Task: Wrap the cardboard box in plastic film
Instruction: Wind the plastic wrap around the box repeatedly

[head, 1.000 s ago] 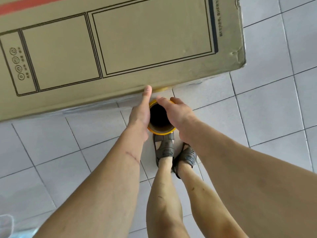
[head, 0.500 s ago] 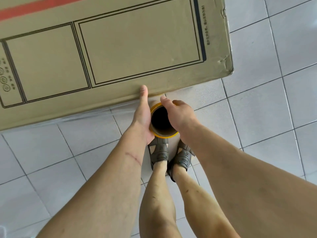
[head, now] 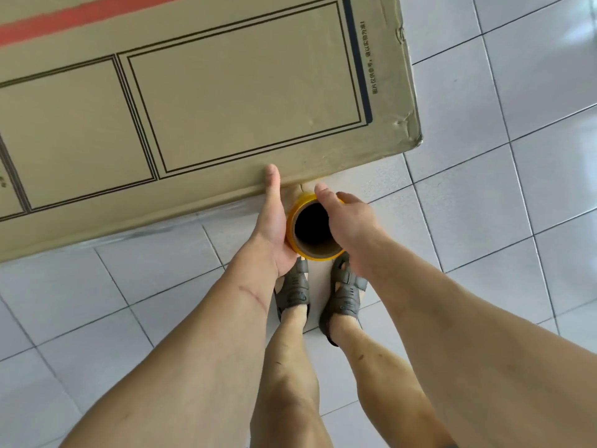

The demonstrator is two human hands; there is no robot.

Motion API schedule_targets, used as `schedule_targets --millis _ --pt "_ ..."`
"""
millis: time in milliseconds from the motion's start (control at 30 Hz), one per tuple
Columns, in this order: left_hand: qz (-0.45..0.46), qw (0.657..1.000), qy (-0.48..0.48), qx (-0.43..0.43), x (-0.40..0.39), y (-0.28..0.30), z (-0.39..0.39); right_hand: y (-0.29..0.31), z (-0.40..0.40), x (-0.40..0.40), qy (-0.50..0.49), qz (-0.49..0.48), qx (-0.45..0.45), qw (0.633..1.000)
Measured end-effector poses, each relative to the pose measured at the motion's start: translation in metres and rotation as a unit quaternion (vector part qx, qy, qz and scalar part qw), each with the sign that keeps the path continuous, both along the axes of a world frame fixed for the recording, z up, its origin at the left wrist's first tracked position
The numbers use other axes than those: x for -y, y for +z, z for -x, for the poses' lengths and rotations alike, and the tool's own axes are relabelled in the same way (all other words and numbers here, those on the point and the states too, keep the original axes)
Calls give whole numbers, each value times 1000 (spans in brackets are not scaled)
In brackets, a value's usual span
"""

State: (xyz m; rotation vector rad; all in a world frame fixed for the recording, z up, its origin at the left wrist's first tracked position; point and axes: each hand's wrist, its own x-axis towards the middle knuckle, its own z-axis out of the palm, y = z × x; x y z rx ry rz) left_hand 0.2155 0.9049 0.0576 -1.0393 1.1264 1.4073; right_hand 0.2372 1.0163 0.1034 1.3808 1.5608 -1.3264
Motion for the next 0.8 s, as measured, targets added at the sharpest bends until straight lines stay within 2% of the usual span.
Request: schedule_targets --millis 100,200,233,333,467,533,633,667,733,800 --pt "-2 1000 -30 5 -11 9 -1 -3 4 -9 73 -41 -27 996" --pt "104 992 -61 -35 -25 8 5 -2 3 -18 18 -11 -10 1000" --pt "111 992 -52 -39 -29 5 8 -2 1 -19 -8 8 -2 1000" --pt "52 999 -3 -8 -37 7 9 -6 -3 -26 -61 29 -8 998" --pt "-2 1000 13 16 -42 9 -6 -4 1 -40 38 -14 -26 999" --pt "31 999 -10 5 -51 15 -10 -2 2 -50 58 -20 -29 998" --pt "131 989 -28 -57 -65 11 -8 -2 -2 -59 19 12 -15 1000" --pt "138 988 -22 -67 -68 9 -5 -2 -4 -60 -2 27 -6 1000" --pt "112 992 -9 -55 -72 7 0 -4 -6 -65 -39 38 -3 998" --pt "55 998 -12 -18 -76 10 -2 -4 -6 -73 -18 23 -16 999"
